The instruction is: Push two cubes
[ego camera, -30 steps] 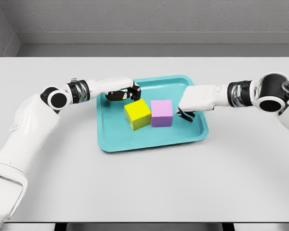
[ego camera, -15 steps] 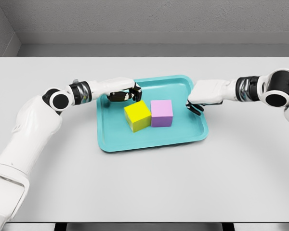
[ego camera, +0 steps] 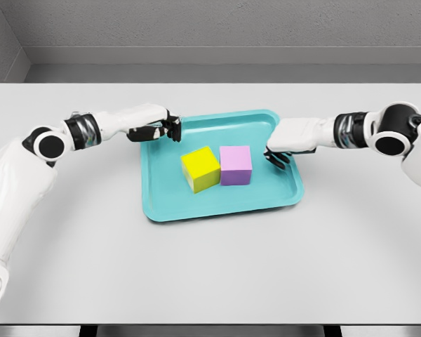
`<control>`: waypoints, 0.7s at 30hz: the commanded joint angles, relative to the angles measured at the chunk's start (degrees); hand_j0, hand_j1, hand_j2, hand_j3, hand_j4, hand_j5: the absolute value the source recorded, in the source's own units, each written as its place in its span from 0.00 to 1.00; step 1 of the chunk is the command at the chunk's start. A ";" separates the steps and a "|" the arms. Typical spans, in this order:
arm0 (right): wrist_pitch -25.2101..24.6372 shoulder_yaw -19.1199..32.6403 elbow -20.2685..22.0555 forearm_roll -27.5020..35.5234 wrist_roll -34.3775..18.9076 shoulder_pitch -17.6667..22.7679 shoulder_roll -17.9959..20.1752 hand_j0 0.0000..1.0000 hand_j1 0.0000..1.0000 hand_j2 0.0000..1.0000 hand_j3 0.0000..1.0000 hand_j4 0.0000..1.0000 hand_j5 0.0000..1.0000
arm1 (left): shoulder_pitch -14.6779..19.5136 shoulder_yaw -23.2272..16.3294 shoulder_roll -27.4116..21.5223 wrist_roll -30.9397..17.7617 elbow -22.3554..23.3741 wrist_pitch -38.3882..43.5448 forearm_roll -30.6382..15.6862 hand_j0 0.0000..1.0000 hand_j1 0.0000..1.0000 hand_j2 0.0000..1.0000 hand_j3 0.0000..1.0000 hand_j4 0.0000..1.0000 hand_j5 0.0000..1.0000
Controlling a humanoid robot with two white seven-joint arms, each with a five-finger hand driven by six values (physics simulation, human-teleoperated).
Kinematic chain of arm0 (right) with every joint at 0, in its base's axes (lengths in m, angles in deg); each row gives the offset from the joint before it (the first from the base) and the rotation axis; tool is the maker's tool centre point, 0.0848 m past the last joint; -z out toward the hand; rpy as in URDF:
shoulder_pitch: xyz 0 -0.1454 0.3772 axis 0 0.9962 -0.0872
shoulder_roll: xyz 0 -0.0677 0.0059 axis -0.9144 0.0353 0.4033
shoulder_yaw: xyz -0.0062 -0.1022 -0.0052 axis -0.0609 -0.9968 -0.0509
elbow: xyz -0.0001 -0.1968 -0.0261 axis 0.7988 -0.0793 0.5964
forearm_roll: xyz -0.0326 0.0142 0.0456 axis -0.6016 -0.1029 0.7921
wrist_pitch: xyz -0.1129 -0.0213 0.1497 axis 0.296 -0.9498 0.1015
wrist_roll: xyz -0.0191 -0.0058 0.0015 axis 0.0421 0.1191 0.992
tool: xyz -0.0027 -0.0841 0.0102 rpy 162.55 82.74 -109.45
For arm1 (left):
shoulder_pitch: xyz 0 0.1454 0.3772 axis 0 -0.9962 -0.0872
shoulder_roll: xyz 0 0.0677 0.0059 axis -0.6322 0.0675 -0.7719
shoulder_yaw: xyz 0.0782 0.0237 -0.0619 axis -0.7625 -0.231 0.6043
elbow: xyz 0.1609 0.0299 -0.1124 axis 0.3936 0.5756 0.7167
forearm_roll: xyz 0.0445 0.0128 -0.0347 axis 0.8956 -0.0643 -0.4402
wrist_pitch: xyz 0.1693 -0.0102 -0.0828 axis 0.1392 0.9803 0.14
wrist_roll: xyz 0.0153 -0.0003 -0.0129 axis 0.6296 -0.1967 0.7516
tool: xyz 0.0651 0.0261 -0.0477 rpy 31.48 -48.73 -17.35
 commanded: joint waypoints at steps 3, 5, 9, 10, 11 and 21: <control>-0.14 -0.04 -3.86 0.13 0.01 -0.61 -2.43 0.15 0.15 0.15 0.15 0.15 0.15 | -1.76 1.09 -4.67 0.03 -7.01 0.22 -4.57 0.34 0.34 0.34 0.34 0.34 0.34; -0.14 -0.22 -6.23 -0.05 0.01 -0.88 -4.02 0.15 0.15 0.15 0.15 0.15 0.15 | -1.85 1.18 -5.73 0.03 -8.59 0.22 -5.18 0.34 0.34 0.34 0.34 0.34 0.34; -0.14 -0.22 -8.61 -0.13 0.01 -1.23 -5.25 0.14 0.14 0.14 0.14 0.14 0.14 | -8.97 3.38 -8.19 0.03 -15.10 0.22 -5.36 0.34 0.34 0.34 0.34 0.34 0.34; -0.14 -0.22 -9.13 -0.75 0.01 -1.23 -5.68 0.14 0.14 0.14 0.14 0.14 0.14 | -10.20 4.17 -8.19 0.03 -15.80 0.22 -5.36 0.34 0.34 0.34 0.34 0.34 0.34; -0.14 -0.31 -9.66 -1.36 0.01 -1.32 -6.21 0.14 0.14 0.14 0.14 0.14 0.14 | -10.38 4.17 -8.19 0.03 -16.24 0.22 -5.27 0.34 0.34 0.34 0.34 0.34 0.34; -0.14 -0.31 -9.93 -1.36 0.01 -1.67 -7.27 0.14 0.14 0.14 0.14 0.14 0.14 | -10.73 3.20 -5.47 0.03 -15.45 0.22 -4.39 0.34 0.34 0.34 0.34 0.34 0.34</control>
